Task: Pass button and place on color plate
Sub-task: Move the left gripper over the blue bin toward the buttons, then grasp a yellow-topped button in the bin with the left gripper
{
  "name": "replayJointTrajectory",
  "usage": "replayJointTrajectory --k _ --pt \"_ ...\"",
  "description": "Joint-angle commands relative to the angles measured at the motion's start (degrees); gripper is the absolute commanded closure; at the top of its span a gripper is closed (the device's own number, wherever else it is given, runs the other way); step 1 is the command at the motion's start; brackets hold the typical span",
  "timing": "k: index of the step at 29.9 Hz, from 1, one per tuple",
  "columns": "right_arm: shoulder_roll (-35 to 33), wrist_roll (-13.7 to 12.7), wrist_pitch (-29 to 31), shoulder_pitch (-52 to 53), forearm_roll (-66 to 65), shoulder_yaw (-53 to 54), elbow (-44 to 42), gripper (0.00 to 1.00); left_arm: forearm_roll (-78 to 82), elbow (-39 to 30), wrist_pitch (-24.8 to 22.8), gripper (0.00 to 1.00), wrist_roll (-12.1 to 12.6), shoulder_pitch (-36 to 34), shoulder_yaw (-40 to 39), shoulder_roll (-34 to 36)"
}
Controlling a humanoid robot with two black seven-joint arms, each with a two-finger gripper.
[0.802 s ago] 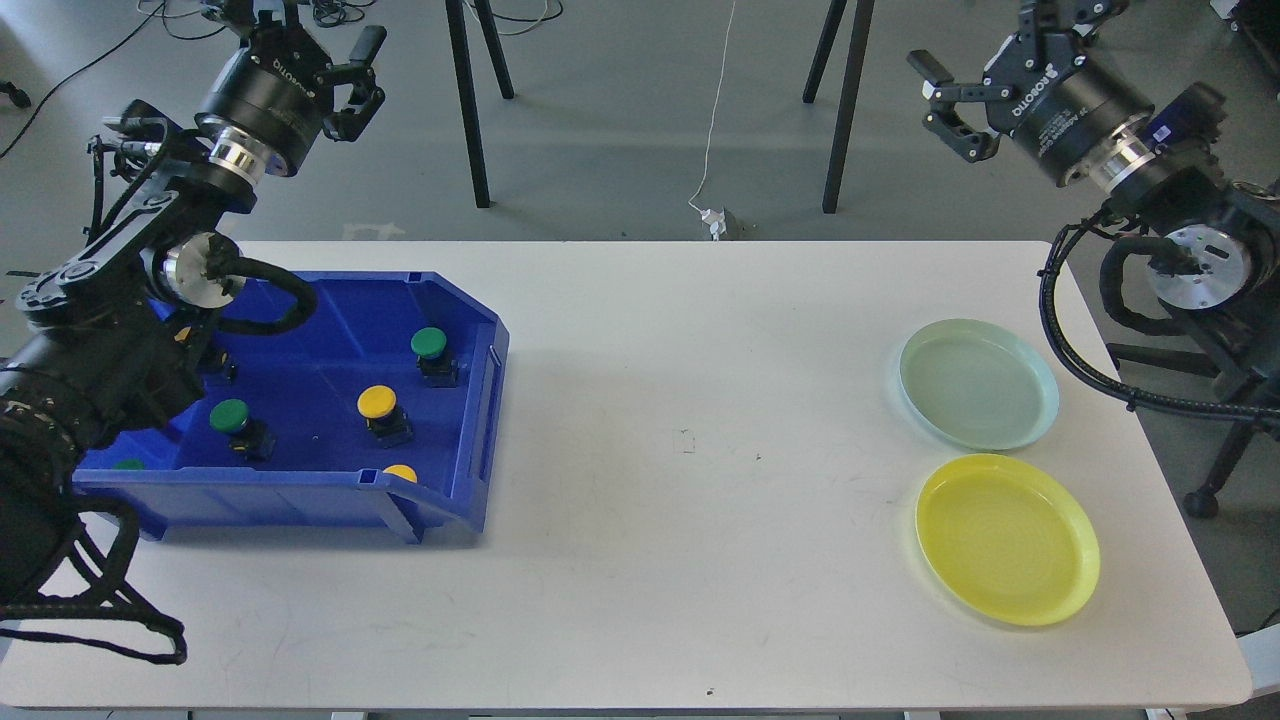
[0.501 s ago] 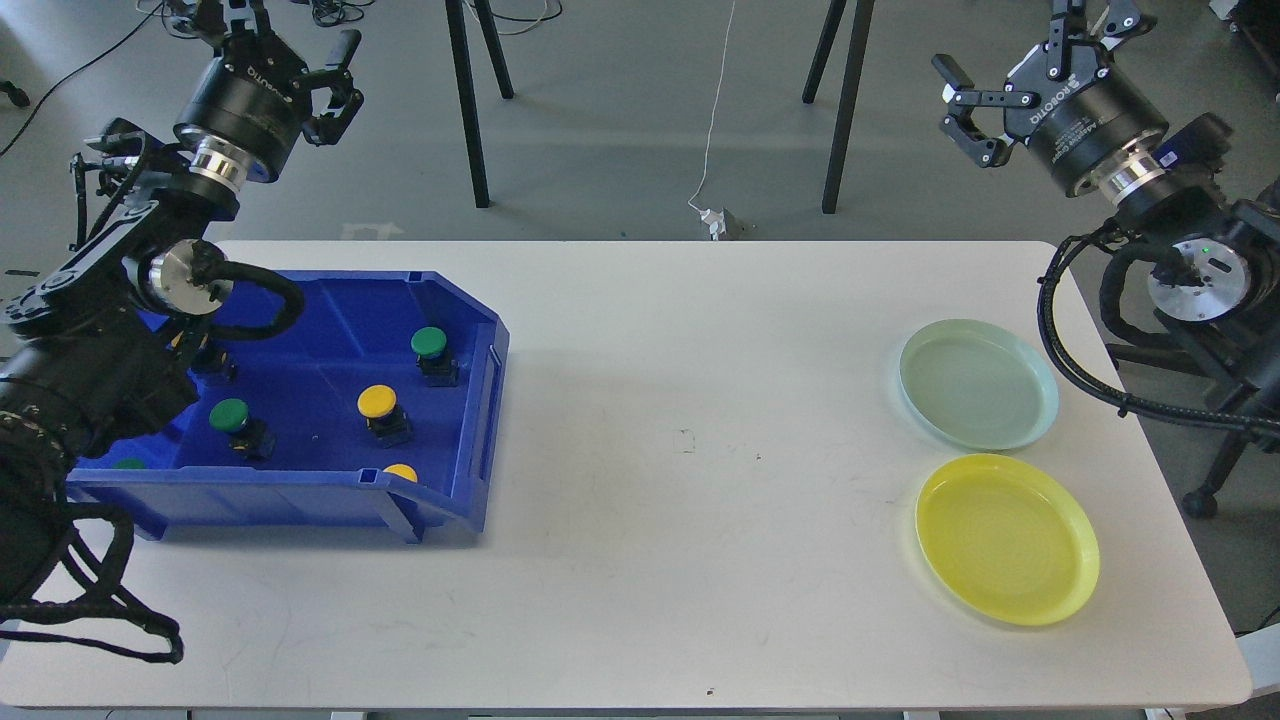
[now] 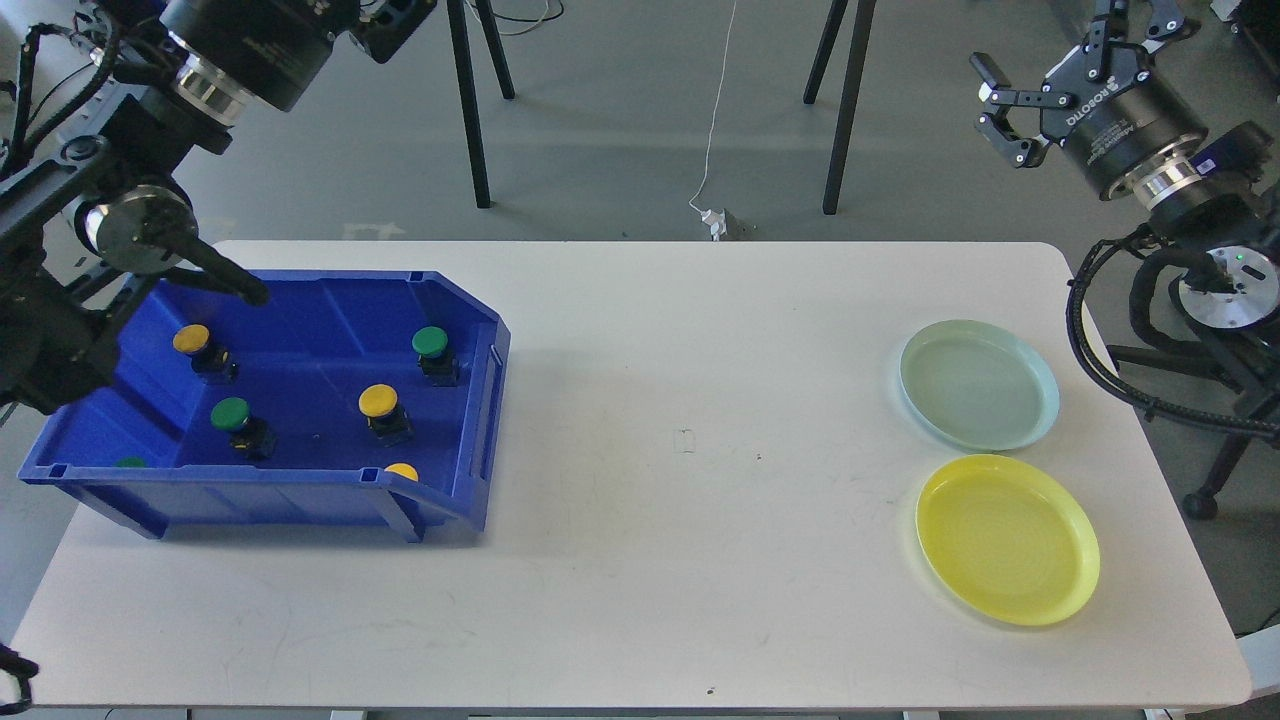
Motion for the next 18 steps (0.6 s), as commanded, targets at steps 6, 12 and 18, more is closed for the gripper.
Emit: replayJointTrajectory --k 6,12,18 --pt "-3.7 0.0 0.0 -3.7 0.6 1.2 -0.1 0.0 44.0 -2.8 4.6 0.01 0.0 -19.6 37.8 10.9" --pt "-3.7 0.0 0.0 -7.2 0.7 3.4 0.0 0.0 58.3 3.1 8.2 0.01 0.0 -20.0 53.2 7.9" --pt "-3.7 -0.1 0.0 -8.1 0.7 3.9 -0.2 0.0 58.3 5.7 16.1 0.01 0.0 -16.9 58.4 4.8"
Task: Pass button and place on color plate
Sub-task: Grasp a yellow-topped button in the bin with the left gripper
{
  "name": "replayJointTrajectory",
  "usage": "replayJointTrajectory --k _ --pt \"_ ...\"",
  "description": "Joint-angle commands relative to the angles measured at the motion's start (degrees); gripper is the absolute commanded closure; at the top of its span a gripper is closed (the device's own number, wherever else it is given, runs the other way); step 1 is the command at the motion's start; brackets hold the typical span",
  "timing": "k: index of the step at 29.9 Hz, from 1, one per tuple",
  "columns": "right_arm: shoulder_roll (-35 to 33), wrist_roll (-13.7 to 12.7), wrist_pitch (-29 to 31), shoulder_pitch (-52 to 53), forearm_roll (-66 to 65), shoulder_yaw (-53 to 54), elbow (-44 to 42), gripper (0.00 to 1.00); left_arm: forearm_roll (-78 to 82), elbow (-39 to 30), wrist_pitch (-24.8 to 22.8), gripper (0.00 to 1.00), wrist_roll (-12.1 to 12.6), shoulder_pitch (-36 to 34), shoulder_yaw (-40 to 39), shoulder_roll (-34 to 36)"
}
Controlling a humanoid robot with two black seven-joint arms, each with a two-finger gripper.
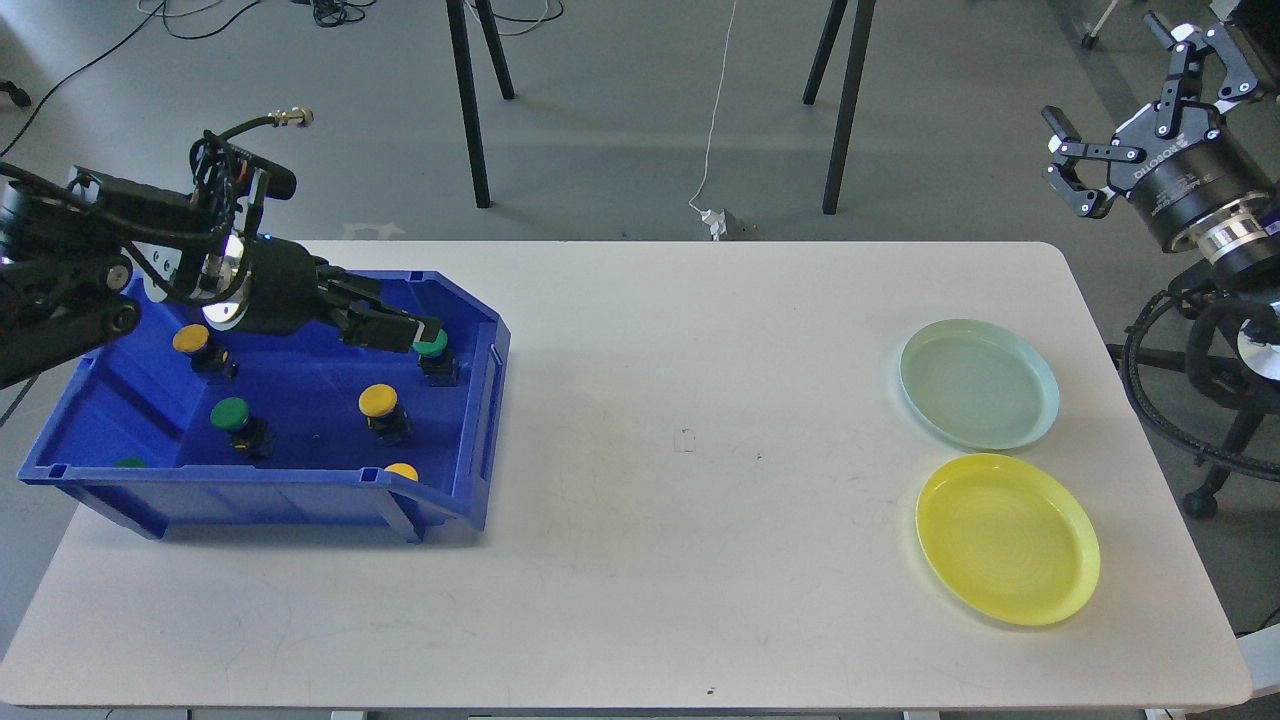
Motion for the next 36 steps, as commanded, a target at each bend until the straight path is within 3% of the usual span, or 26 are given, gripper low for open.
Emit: replayJointTrajectory --k 1,5,13,19,28,36 --pt "0.0 -0.1 0.0 -0.2 0.0 0.1 0.0 0.0 0.1 0.6 2.4 0.01 0.0 1.9 1.2 -1.1" --pt "0.0 -0.2 0.0 -0.2 0.0 0.2 0.1 0.0 0.1 2.3 2.4 0.01 0.0 2.7 1.6 -3.2" --pt "-0.1 -0.3 0.0 -0.9 0.0 0.3 0.1 0.0 0.0 13.3 2.4 0.01 0.0 9.2 1.6 -8.2" --pt "-0.8 -0.3 0.0 -1.2 0.0 0.3 0.2 0.0 0.0 13.7 1.8 0.02 0.0 9.9 1.7 -9.1" --pt "-1.0 -0.2 0.0 -1.9 0.1 0.3 0.2 0.0 0.1 13.8 2.0 0.36 0.0 11.4 1.8 -9.2" --pt "-1.3 -0.2 0.0 -2.5 0.1 0.3 0.2 0.0 0.1 14.0 2.0 0.48 0.0 11.8 2.3 -9.1"
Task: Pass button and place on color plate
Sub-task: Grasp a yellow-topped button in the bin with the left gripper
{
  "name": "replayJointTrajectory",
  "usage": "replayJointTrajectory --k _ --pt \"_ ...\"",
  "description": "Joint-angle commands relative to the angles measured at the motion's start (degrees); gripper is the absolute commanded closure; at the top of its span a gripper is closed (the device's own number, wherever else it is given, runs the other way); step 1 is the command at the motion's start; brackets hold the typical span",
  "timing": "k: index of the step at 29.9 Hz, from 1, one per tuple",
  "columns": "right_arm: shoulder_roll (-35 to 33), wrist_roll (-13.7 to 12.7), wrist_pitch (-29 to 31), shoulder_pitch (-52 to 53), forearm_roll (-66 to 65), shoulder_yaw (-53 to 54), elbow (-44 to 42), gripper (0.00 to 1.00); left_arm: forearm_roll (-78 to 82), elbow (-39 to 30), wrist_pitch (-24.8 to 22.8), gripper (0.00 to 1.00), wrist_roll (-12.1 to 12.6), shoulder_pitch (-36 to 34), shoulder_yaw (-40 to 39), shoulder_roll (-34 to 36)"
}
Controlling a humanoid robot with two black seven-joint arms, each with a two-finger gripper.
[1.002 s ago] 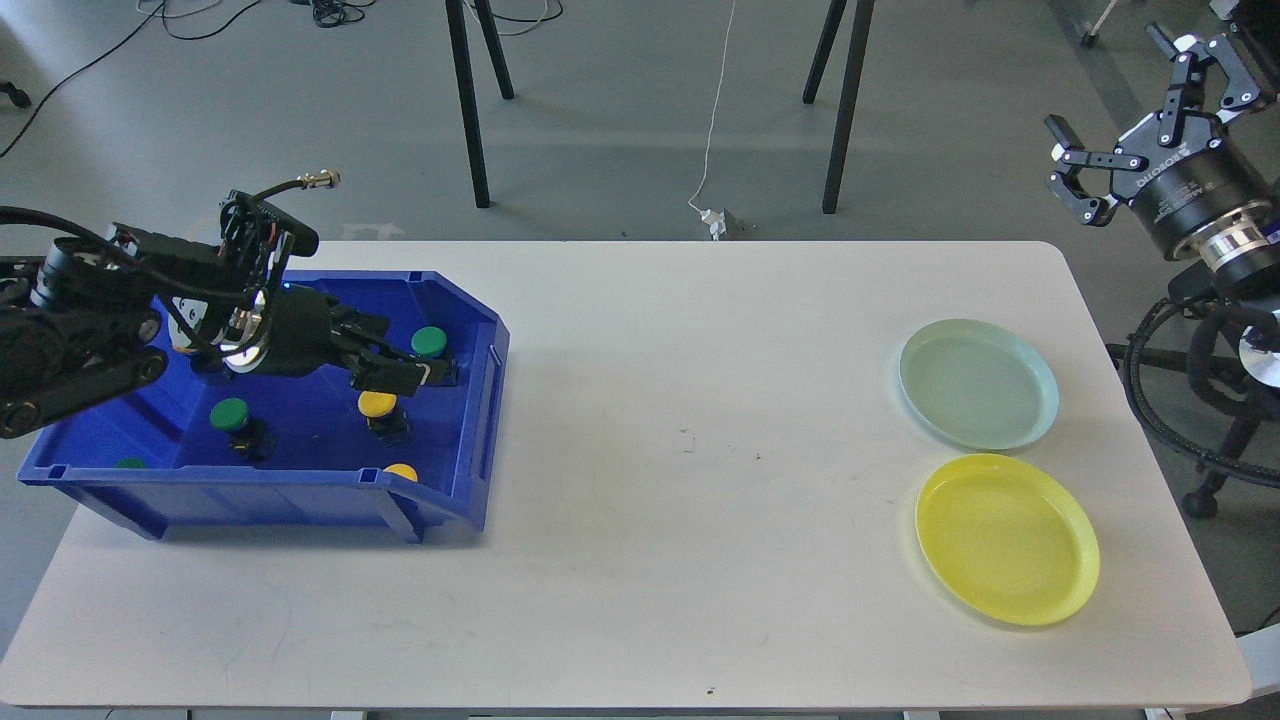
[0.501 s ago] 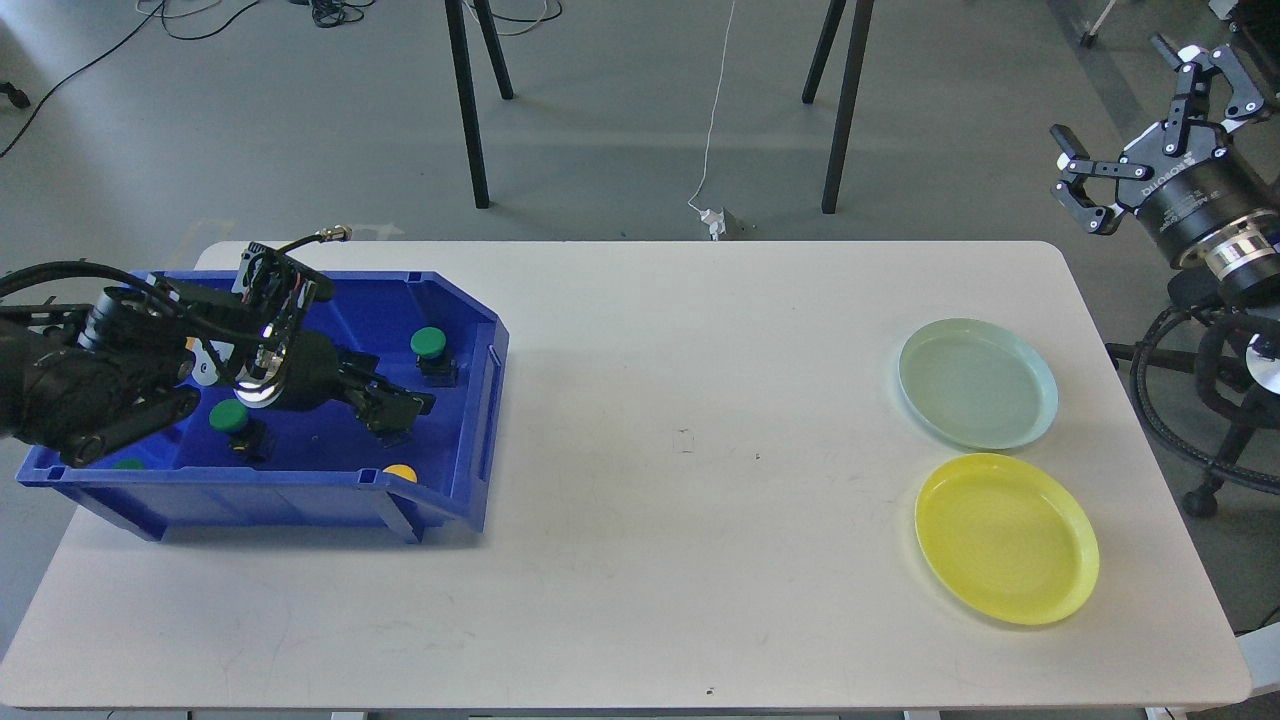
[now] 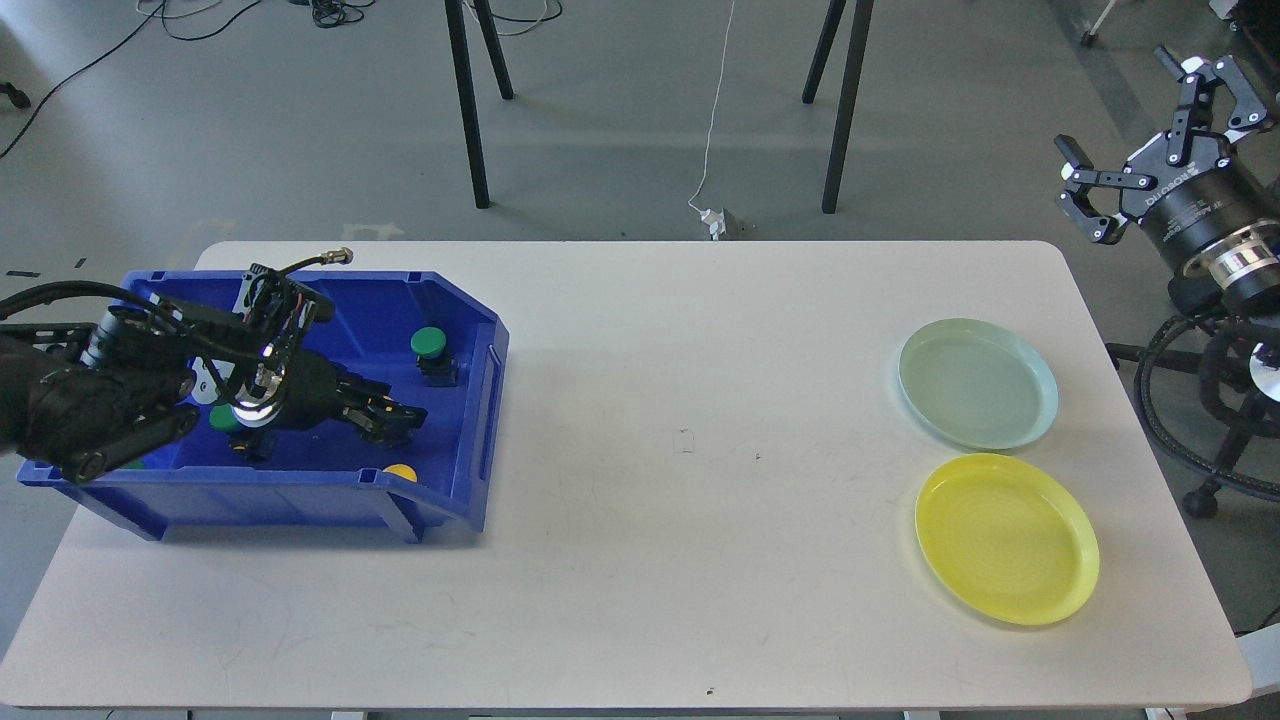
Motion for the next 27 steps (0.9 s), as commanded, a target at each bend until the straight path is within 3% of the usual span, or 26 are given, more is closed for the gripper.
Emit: replayJointTrajectory --k 1,6,20,27 --pt "0.0 0.1 0.0 -0.2 0.0 0.0 0.0 0.0 0.0 0.0 0.0 0.49 0.0 0.2 0.1 0.1" --pt "-0.1 0.2 0.0 -0.7 0.0 0.1 0.1 0.0 -0.1 0.3 0.3 0.48 0.0 0.1 0.0 0.0" --pt "-0.1 0.2 0.0 -1.9 0.0 0.7 0.2 0.0 -0.1 1.2 0.0 0.23 0.0 0.0 0.0 -0.1" --pt "-0.1 0.2 0.0 -2.7 0.0 1.6 0.8 0.0 0.0 2.0 -0.1 0.26 0.0 0.3 0.1 -0.1"
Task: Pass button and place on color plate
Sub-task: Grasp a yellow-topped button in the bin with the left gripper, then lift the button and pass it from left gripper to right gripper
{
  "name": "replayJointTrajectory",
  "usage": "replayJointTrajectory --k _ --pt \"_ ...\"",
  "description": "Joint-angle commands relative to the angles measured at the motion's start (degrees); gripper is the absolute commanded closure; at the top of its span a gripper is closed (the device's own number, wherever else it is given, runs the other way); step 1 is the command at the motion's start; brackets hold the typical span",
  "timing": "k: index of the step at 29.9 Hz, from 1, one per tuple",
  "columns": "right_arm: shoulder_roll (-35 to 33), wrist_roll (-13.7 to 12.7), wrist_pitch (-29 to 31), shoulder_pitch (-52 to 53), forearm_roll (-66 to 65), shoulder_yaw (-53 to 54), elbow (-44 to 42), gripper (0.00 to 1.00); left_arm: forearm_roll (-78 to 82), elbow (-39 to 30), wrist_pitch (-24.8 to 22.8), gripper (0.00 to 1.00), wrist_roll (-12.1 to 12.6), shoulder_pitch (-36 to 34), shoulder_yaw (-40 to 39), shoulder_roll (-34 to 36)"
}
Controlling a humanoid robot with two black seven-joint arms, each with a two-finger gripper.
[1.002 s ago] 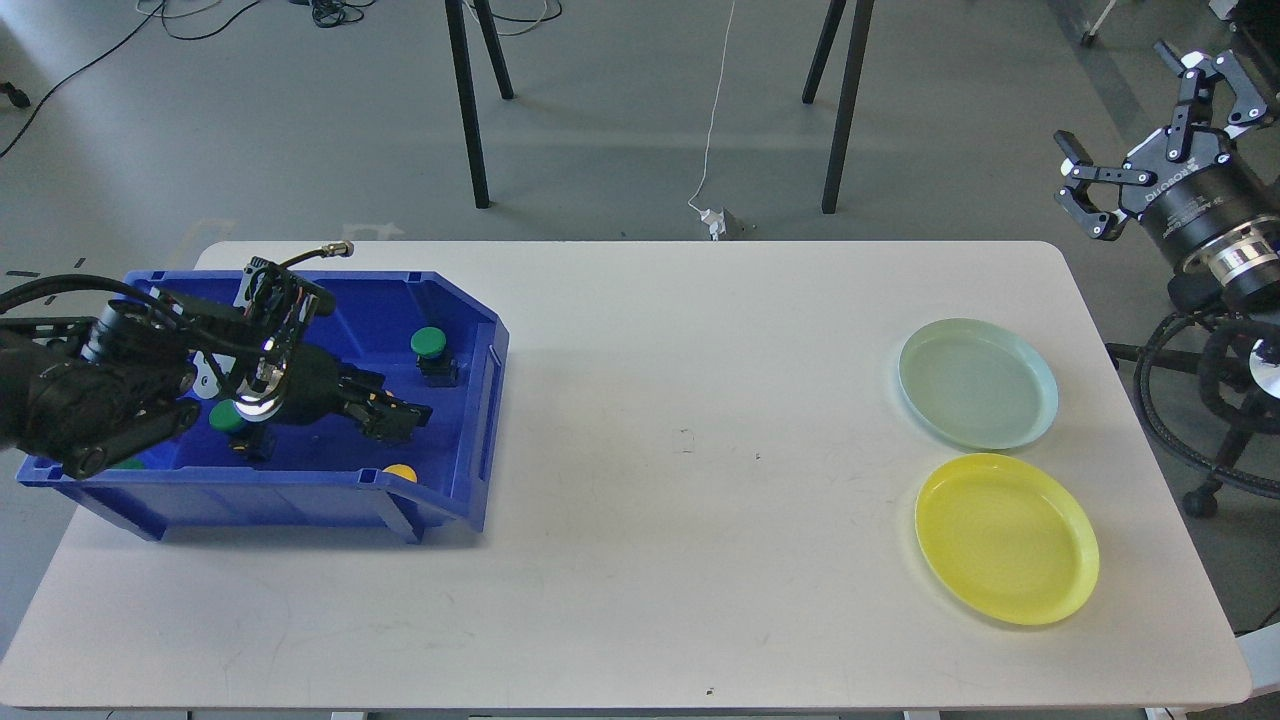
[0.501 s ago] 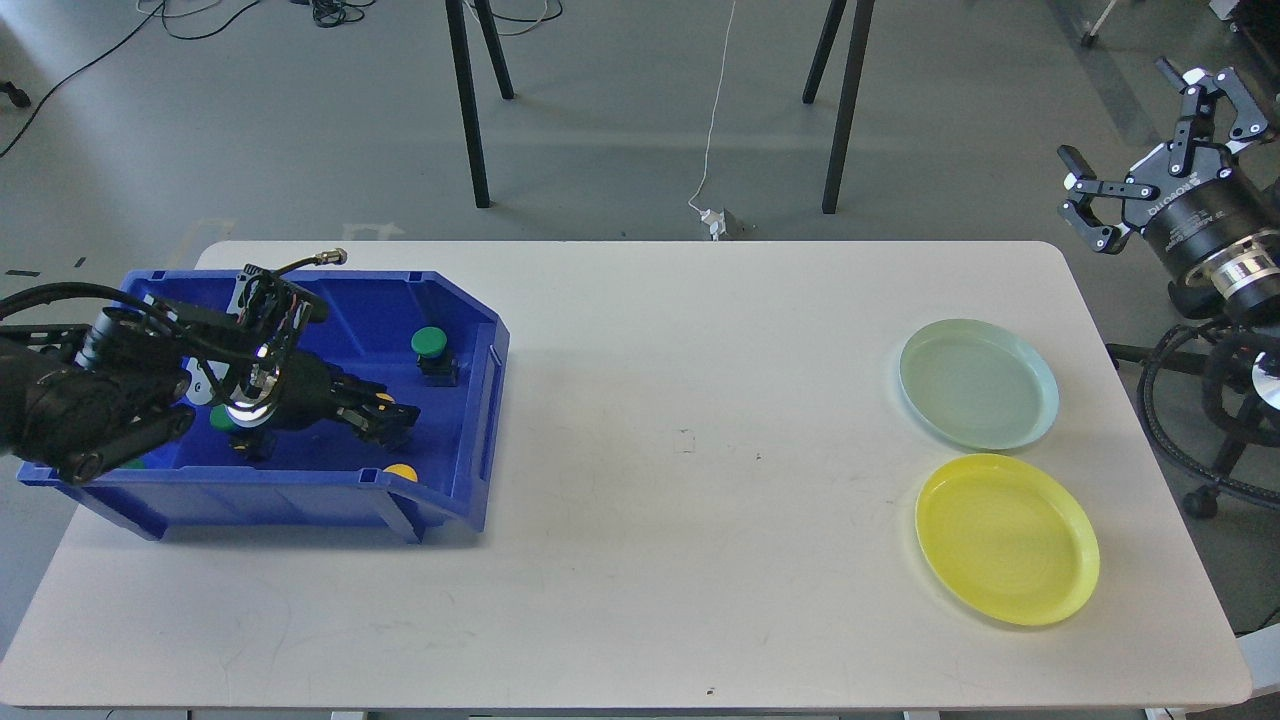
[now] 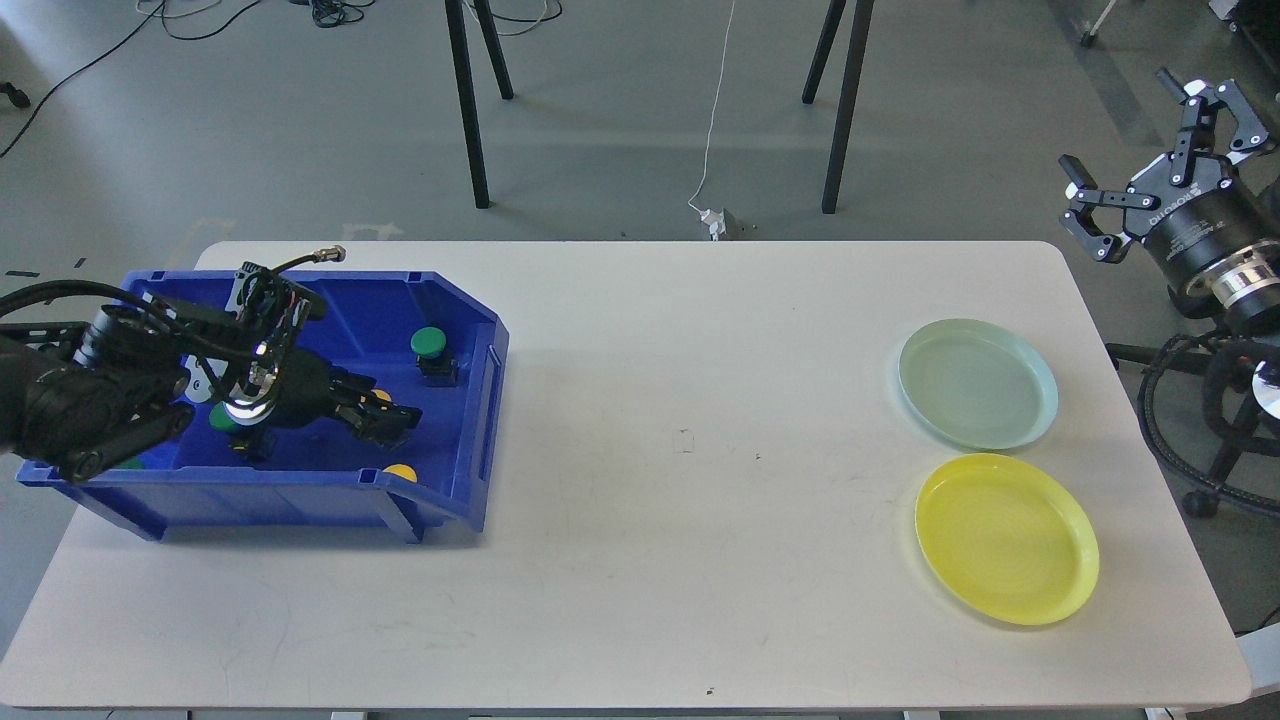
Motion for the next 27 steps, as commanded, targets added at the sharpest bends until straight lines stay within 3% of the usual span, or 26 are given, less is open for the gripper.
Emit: replayJointTrajectory --k 1,7,8,10,14,17,22,24,27 --pt "0.0 0.0 0.0 -0.9 -0.1 1.0 0.4 0.0 0.1 0.8 -0.2 0.3 0.0 0.4 0.1 0.0" --pt "0.0 0.0 0.0 -2.0 -0.1 1.9 1.1 0.0 0.2 2.0 0.4 0.5 0.0 1.1 0.1 -0.1" --pt "0.0 0.0 0.0 -2.0 -0.1 1.9 1.1 0.0 0.5 2.2 0.4 0.6 0.0 1.1 0.2 -0.1" --pt "0.0 0.0 0.0 -2.1 -0.1 1.9 1.1 0.0 2.2 2.3 0.4 0.99 0.0 1.0 0.2 -0.1" --pt "-0.1 0.1 0.0 -2.1 0.0 2.4 1.1 0.0 2.2 2.0 0.2 1.0 0.0 0.0 -1.0 0.1" --pt "-0.1 0.1 0.0 -2.1 -0.1 2.9 1.2 0.0 -0.2 -2.0 -1.2 1.0 0.0 -3.8 -5.0 2.8" --pt "-3.2 0.1 0.0 -2.1 -1.4 2.9 8.0 0.0 -18.2 -17.7 -15.7 1.0 0.0 -5.8 -25.5 14.7" --pt "-7.8 0.2 0.0 -2.1 -3.9 3.1 16.0 0.0 -29.0 -22.1 -15.7 1.0 0.0 -3.3 -35.5 14.3" --pt "-11.6 0.2 -0.6 -2.1 -10.5 3.1 27.8 0.01 -39.5 -23.9 -15.7 1.0 0.0 1.9 -43.3 9.1"
